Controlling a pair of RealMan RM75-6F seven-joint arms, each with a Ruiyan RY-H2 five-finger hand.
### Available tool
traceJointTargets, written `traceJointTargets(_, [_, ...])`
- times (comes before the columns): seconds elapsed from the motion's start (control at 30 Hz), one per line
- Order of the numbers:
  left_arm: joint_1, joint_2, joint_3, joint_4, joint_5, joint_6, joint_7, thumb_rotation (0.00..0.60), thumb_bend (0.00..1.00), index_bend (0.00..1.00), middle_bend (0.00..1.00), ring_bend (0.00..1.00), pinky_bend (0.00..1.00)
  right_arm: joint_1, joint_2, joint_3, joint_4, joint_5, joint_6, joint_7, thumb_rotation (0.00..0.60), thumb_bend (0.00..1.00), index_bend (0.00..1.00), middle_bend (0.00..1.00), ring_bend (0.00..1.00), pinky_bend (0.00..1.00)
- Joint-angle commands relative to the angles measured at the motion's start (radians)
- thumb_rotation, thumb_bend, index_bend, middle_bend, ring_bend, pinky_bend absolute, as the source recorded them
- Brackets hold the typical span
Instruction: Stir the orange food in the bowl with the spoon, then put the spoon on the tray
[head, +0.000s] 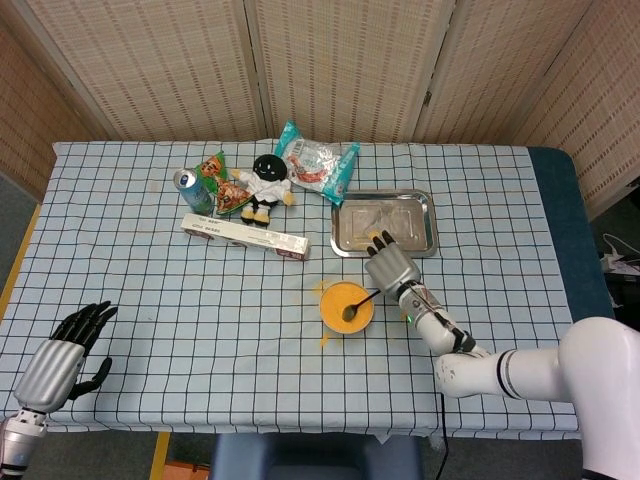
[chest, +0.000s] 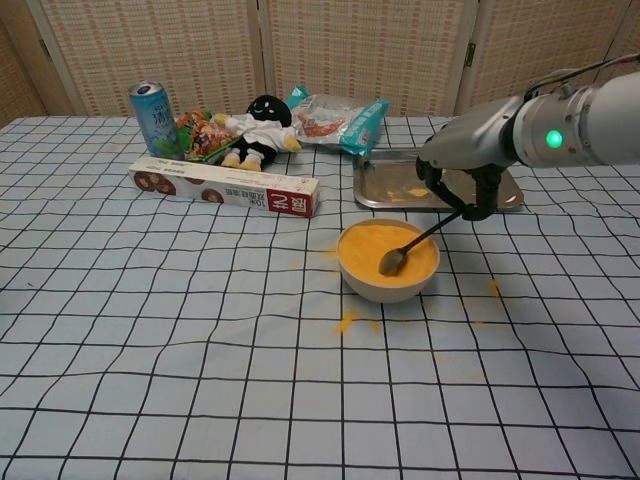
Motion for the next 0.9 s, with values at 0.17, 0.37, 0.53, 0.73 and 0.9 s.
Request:
traceJointTargets(0.17, [0.002, -0.001, 0.002, -0.004, 0.007, 0.006, 0.008, 0.6, 0.47, 0.0, 0.0, 0.0, 0.11, -0.044, 0.044, 0.028, -0.05, -0.065, 0.096, 0.088, 0.6, 0.87, 1.0, 0.14, 0.0, 0.01])
traceJointTargets(0.37, [0.002, -0.001, 0.001, -0.005, 0.003, 0.003, 0.009, 0.6, 0.47, 0.0, 0.0, 0.0, 0.11, -0.149, -0.038, 0.089, 0.062, -0.221, 0.194, 0.251, 0.6, 0.87, 1.0, 0.14, 0.0, 0.03])
traceJointTargets(0.53, [0.0, -0.001, -0.001, -0.002, -0.004, -0.002, 0.005, 0.6, 0.47, 0.0, 0.0, 0.0, 0.11, -0.202, -0.156, 0.133, 0.248, -0.269, 0.208, 0.333, 0.6, 0.87, 0.99, 0.14, 0.0, 0.04])
traceJointTargets(0.73, [-0.001, -0.002, -0.004, 0.001, -0.012, -0.007, 0.004, 0.6, 0.47, 0.0, 0.0, 0.0, 0.11, -0.222, -0.336, 0.191, 0.538, -0.27, 0.194, 0.342, 0.6, 0.87, 0.99, 0.14, 0.0, 0.04])
traceJointTargets(0.9, [-0.007, -0.004, -0.008, 0.006, -0.025, -0.021, 0.0, 0.6, 0.47, 0.0, 0.0, 0.0, 0.11, -0.213, -0.456, 0.247, 0.76, -0.232, 0.098, 0.321, 0.6, 0.87, 0.99, 0.14, 0.0, 0.04])
